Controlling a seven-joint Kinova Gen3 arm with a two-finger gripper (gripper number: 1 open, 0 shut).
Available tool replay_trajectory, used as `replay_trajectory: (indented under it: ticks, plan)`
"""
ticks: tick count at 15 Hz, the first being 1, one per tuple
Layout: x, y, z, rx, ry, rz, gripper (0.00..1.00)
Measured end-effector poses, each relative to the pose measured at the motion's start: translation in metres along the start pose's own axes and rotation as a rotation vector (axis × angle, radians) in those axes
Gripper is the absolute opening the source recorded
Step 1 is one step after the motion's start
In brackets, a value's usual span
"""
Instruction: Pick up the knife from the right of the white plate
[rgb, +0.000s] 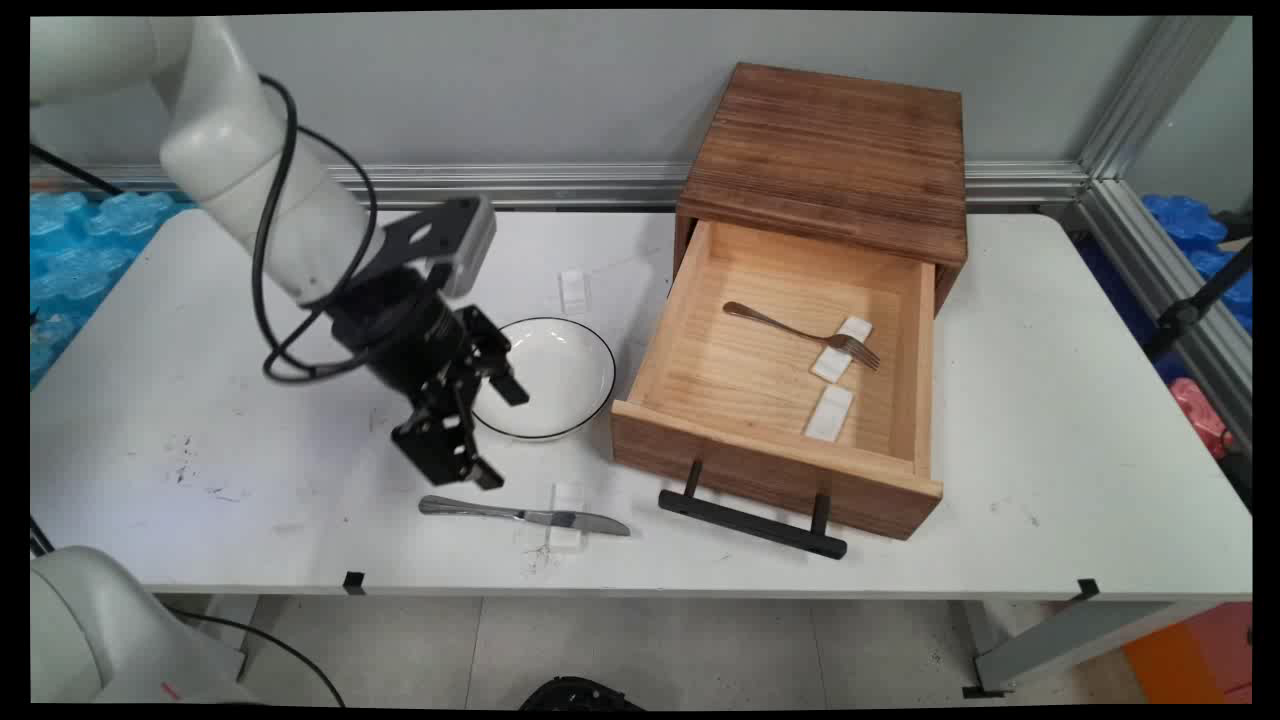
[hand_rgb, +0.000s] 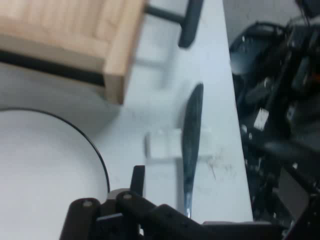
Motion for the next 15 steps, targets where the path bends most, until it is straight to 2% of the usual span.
replay_trajectory:
  ticks: [8,15]
  plan:
    - [-0.018,0.011,0.039,0.016,-0.068,0.103,1.0]
    - [-0.019,0.017,0.07,0.035,-0.105,0.084,1.0]
